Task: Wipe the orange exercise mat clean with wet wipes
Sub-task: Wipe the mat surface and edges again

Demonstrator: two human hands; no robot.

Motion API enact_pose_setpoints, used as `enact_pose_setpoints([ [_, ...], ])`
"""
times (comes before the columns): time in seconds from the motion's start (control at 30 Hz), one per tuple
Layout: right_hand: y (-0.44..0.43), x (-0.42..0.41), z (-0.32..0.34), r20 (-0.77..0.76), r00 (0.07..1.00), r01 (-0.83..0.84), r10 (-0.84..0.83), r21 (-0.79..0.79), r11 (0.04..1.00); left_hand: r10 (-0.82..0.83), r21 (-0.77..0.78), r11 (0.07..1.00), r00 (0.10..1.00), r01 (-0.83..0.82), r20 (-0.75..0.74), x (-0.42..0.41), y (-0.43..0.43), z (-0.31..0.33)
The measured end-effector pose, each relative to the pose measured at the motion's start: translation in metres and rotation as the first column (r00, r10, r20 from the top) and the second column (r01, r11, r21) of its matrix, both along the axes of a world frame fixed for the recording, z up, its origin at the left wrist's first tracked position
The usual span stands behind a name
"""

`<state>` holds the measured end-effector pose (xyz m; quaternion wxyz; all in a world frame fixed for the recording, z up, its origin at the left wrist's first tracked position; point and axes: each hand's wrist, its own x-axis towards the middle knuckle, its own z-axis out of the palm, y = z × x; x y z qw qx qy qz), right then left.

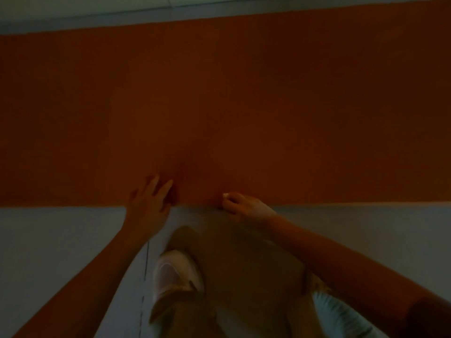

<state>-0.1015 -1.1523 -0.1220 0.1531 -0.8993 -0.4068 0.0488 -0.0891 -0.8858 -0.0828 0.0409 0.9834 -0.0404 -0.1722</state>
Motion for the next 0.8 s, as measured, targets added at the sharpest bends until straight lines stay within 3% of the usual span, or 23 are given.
enact_pose_setpoints([
  [0.07,0.023,0.012,0.003,-0.115,0.986,-0.128,0.118,-0.09,0.988,0.074,0.099,0.993,0.997,-0.07,-0.036,0.0,0.026,0.001],
  [0.13,0.044,0.017,0.01,-0.219,0.968,-0.15,0.124,-0.108,0.983,0.083,0.122,0.99,0.992,-0.071,-0.096,0.0,0.041,0.001],
  [0.27,0.059,0.007,0.02,-0.035,0.993,-0.121,0.117,-0.206,0.971,0.045,0.074,0.997,0.977,-0.03,-0.208,0.008,0.045,0.007],
  [0.37,0.048,-0.001,0.035,0.029,0.999,0.039,-0.033,-0.24,0.97,-0.025,0.105,0.993,0.966,0.053,-0.259,0.019,0.05,0.011],
  [0.47,0.035,-0.002,0.038,0.054,0.999,0.02,-0.006,-0.264,0.964,-0.074,0.146,0.981,0.943,0.128,-0.324,0.024,0.055,0.012],
  [0.8,0.026,0.001,0.024,0.151,0.989,0.024,0.002,-0.17,0.985,0.021,0.074,0.997,0.931,0.006,-0.365,0.031,0.046,0.019],
])
